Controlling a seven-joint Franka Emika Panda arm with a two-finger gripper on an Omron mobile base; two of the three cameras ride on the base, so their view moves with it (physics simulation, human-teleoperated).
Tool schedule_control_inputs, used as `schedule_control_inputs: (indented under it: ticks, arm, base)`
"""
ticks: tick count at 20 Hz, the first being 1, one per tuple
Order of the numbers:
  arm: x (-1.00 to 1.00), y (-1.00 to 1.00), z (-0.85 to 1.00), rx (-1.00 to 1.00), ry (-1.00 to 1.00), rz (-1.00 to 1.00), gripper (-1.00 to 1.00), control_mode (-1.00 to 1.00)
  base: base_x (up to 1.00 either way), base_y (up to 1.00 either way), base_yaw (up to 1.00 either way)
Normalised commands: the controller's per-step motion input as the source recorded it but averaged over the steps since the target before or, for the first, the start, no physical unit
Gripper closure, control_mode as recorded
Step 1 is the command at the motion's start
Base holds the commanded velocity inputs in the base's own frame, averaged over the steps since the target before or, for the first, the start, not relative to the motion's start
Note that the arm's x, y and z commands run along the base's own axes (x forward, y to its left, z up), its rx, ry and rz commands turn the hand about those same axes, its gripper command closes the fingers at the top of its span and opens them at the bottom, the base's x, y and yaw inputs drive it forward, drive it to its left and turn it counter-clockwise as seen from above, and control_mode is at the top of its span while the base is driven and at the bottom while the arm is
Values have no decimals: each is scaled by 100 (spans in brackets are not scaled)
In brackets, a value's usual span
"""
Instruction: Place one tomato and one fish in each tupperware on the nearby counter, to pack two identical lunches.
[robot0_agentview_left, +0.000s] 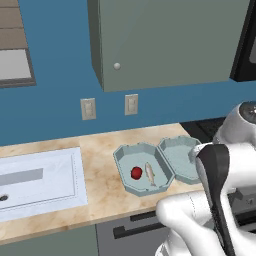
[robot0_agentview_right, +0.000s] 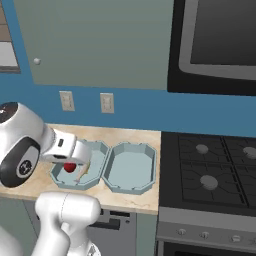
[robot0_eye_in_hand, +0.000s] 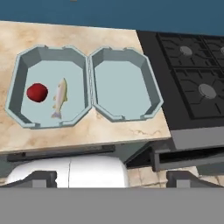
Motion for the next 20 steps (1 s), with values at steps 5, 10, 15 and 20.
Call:
schedule_control_inputs:
  ticks: [5, 10, 15, 20]
  arm:
    - [-100, 0, 21, 0, -16, 14, -100, -100]
    - [-98, 0, 4, 0, -6, 16, -100, -100]
    - [-50, 15, 0, 0, 1, 12, -100, -100]
    - [-19, 11, -9, 0, 11, 4, -100, 100]
  base:
    - [0, 0, 0]
    - [0, 0, 0]
    - [0, 0, 0]
    - [-28, 5, 1]
